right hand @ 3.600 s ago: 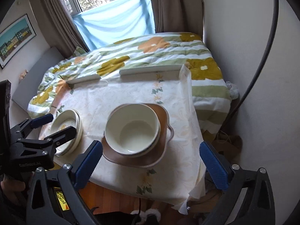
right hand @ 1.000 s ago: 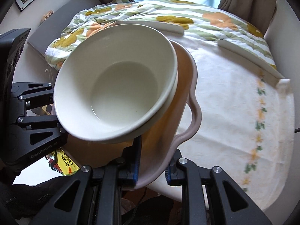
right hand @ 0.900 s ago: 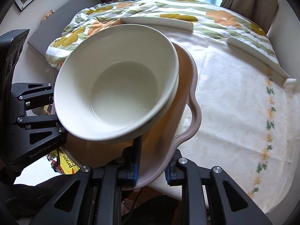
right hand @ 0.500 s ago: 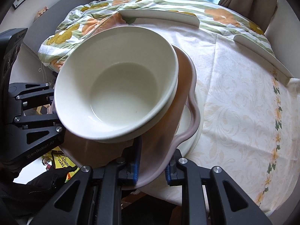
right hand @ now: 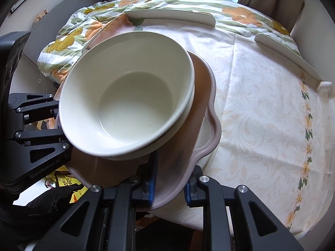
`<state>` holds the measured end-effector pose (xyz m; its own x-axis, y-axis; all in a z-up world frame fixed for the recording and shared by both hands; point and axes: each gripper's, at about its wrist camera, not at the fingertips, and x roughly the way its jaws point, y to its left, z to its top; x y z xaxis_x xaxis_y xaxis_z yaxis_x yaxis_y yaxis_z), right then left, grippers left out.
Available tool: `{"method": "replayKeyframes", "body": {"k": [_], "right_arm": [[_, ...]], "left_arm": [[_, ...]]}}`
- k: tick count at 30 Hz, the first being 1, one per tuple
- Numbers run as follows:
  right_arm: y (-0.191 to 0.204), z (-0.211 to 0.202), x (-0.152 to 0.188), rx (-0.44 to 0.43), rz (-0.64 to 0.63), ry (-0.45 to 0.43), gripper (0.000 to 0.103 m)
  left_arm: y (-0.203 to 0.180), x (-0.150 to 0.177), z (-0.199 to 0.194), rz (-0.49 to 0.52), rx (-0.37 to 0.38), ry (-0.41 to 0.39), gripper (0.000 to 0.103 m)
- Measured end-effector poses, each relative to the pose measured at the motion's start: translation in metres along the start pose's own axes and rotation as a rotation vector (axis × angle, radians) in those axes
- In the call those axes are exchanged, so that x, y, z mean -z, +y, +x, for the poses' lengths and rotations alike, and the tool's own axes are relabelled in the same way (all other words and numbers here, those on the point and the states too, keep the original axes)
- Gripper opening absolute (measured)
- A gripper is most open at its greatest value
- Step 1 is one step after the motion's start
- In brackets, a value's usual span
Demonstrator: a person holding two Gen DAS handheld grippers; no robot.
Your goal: Organize plates and bowls
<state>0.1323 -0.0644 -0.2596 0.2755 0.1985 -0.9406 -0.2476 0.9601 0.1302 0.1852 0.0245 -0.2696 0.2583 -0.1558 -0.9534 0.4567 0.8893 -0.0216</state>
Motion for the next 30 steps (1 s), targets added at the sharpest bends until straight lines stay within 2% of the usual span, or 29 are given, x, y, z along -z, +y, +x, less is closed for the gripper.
{"method": "replayKeyframes", "body": {"k": [8,11,13,14,15,16,17,25,30], "right_arm": [[-0.006,-0.004,-0.002,-0.003,0.031,0.012,0.02],[-0.007,-0.007,-0.003,-0.004,0.044,0.019,0.02],[-0.008,-0.01,-0.003,-0.003,0.051,0.023,0.023],[-0.008,-0.013,-0.002,0.002,0.055,0.026,0.032],[-0.008,-0.017,-0.001,0.011,0.059,0.029,0.038],[-0.008,-0.02,0.0,0.008,0.061,0.024,0.049],[-0.009,-0.024,0.001,-0.002,0.067,0.019,0.053],[-0.01,-0.039,0.004,-0.006,0.13,0.012,0.054],[-0.009,-0.056,0.007,-0.007,0.147,-0.013,0.054]], "left_arm": [[-0.001,-0.004,-0.006,0.024,-0.016,0.046,0.016],[-0.002,-0.004,-0.011,0.026,-0.003,0.06,0.022],[-0.004,-0.004,-0.015,0.035,-0.02,0.067,0.034],[-0.005,-0.004,-0.018,0.05,-0.043,0.065,0.04],[-0.007,-0.005,-0.021,0.071,-0.074,0.061,0.055],[-0.009,-0.004,-0.024,0.086,-0.086,0.056,0.072],[-0.008,-0.004,-0.027,0.089,-0.081,0.047,0.078],[-0.007,-0.001,-0.037,0.066,-0.028,0.051,0.08],[-0.009,0.002,-0.06,0.03,-0.029,0.019,0.08]]}}
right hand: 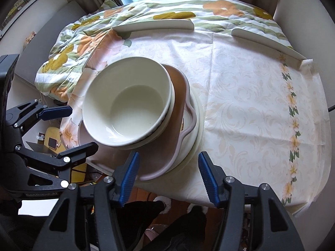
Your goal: Organize plates and bowls
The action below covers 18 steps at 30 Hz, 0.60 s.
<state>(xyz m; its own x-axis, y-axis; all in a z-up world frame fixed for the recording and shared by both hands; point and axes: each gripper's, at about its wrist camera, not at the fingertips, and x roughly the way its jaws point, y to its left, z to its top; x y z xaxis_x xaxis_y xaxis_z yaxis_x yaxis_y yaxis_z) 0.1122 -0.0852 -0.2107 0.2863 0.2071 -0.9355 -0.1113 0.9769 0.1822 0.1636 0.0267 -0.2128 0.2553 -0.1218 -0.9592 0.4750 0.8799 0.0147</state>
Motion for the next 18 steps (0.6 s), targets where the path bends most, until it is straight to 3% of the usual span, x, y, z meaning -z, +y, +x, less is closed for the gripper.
{"method": "replayKeyframes", "body": {"k": [5,9,10,11,13,15,18], "right_arm": [[-0.003,-0.035,0.012,-0.003,-0.011,-0.073,0.054],[-0.01,-0.08,0.03,-0.005,-0.029,-0.164,0.054],[-0.012,-0.094,0.036,0.005,-0.024,-0.192,0.062],[-0.014,-0.112,0.043,0.009,-0.018,-0.233,0.077],[-0.019,-0.143,0.053,0.018,-0.013,-0.305,0.091],[-0.02,-0.17,0.061,0.049,-0.008,-0.372,0.092],[-0.022,-0.21,0.077,0.099,0.024,-0.486,0.092]], "left_arm": [[-0.009,0.014,-0.039,-0.085,-0.027,-0.084,0.08],[-0.029,0.027,-0.09,-0.156,-0.06,-0.2,0.08],[-0.036,0.03,-0.103,-0.166,-0.066,-0.229,0.08],[-0.043,0.033,-0.119,-0.175,-0.075,-0.268,0.08],[-0.056,0.039,-0.148,-0.189,-0.1,-0.348,0.081],[-0.07,0.046,-0.177,-0.207,-0.126,-0.429,0.085],[-0.085,0.059,-0.215,-0.237,-0.169,-0.547,0.102]]}}
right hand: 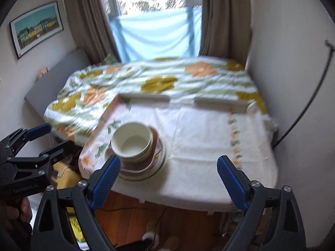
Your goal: Organize plates and bowls
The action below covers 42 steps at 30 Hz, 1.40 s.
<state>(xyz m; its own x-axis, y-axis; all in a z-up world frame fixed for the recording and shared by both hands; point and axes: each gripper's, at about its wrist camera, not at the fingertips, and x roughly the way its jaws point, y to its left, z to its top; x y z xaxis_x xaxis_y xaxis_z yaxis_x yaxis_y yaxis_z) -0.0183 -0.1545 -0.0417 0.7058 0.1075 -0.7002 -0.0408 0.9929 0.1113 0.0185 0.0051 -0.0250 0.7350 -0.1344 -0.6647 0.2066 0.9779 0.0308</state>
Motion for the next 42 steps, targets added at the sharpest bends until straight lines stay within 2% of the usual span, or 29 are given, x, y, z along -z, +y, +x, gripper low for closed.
{"method": "replayKeyframes", "body": {"k": [2,4,8,12,13,14,23,42], "right_arm": [[-0.005,-0.027,0.0,0.041,0.026,-0.08,0.092],[-0.007,-0.044,0.0,0.072,0.033,-0.124,0.092],[-0.005,-0.061,0.004,0.092,0.036,-0.158,0.092],[-0.002,-0.075,0.012,0.097,0.048,-0.212,0.092],[-0.001,-0.077,0.012,0.102,0.045,-0.216,0.097],[0.0,-0.079,0.013,0.105,0.045,-0.225,0.103],[-0.001,-0.09,0.018,0.111,0.059,-0.268,0.103],[-0.002,-0.097,0.02,0.141,0.05,-0.283,0.103]], "left_arm": [[-0.003,0.0,-0.025,-0.005,-0.028,-0.078,0.103],[-0.006,0.0,-0.047,-0.009,-0.054,-0.14,0.103],[-0.006,0.003,-0.071,-0.049,-0.045,-0.202,0.103],[-0.006,0.011,-0.089,-0.049,-0.064,-0.253,0.103],[-0.005,0.013,-0.093,-0.052,-0.067,-0.262,0.103],[-0.005,0.015,-0.095,-0.055,-0.066,-0.266,0.103],[-0.01,0.015,-0.102,-0.038,-0.058,-0.296,0.103],[-0.017,0.019,-0.108,-0.031,-0.065,-0.315,0.103]]}}
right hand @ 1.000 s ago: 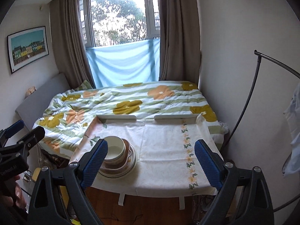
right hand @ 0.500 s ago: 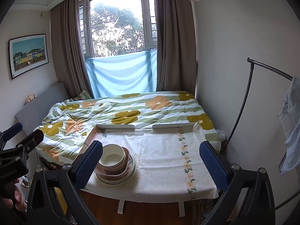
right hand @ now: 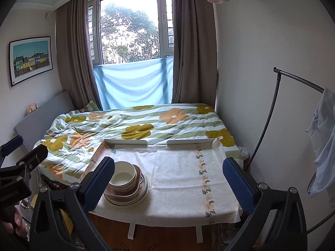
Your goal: Organize plates and bowls
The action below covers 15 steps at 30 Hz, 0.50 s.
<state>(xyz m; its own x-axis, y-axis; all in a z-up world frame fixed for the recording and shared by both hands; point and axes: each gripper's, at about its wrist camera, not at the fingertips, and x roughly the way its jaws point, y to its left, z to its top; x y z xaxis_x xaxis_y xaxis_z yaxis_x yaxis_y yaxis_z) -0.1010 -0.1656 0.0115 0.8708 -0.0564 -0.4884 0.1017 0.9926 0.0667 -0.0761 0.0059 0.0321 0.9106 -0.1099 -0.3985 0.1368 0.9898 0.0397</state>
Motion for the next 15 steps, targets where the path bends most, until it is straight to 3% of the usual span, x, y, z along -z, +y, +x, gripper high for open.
{"method": "replayKeyframes", "body": {"k": [15], "right_arm": [[-0.0001,0.0027,-0.0001,0.011,-0.007,0.002,0.103]], "left_arm": [[0.0023,0.0025,0.0012,0.004,0.004,0.006,0.103]]}}
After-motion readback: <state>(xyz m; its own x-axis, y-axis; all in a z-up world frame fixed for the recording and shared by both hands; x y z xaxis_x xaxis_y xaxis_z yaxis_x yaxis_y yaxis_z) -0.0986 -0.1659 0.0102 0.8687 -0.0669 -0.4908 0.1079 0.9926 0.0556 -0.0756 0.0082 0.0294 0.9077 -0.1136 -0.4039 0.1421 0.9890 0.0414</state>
